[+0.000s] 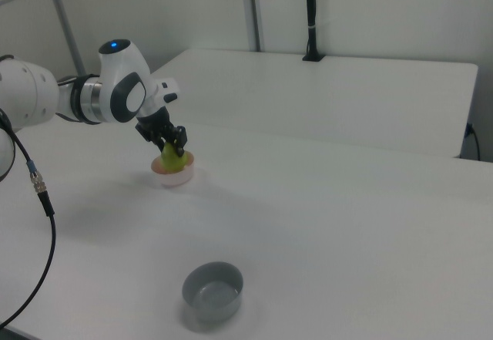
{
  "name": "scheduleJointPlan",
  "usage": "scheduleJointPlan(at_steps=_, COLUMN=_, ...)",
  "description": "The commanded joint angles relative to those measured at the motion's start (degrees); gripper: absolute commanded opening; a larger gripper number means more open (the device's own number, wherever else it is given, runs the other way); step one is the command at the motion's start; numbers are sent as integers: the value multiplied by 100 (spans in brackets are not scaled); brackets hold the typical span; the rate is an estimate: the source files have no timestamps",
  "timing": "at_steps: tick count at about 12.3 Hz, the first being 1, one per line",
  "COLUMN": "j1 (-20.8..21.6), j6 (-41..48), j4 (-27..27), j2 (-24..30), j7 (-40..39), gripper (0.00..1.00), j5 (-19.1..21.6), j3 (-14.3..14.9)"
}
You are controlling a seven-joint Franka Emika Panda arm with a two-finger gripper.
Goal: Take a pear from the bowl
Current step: 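Lower the gripper around the pear and close on it, then lift the pear out of the pink bowl and carry it toward the grey bowl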
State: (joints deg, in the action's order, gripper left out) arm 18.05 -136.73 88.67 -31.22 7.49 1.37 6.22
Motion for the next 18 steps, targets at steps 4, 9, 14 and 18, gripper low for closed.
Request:
scheduleJointPlan(at_steps=4, j1=-241, j6=751, j4=89, j2=889, j7=86, gripper=0, j5=-23, j3=11)
scheduleJointPlan(at_steps=9, j1=-530, j6=2270, j4=-200, j2=1372, j7=-326, gripper=0, j5=-5, j3=-68)
scheduleJointPlan(at_steps=14, j1=-1013, j6=3862, j4=-360, j2=2057, j7=-1029, gripper=0, j5=3, j3=-227)
scheduleJointPlan(at_steps=18, j1=-1084, j6=4426, j4=-237, j2=2638, j7=-1618, gripper=0, j5=-14, j3=-139)
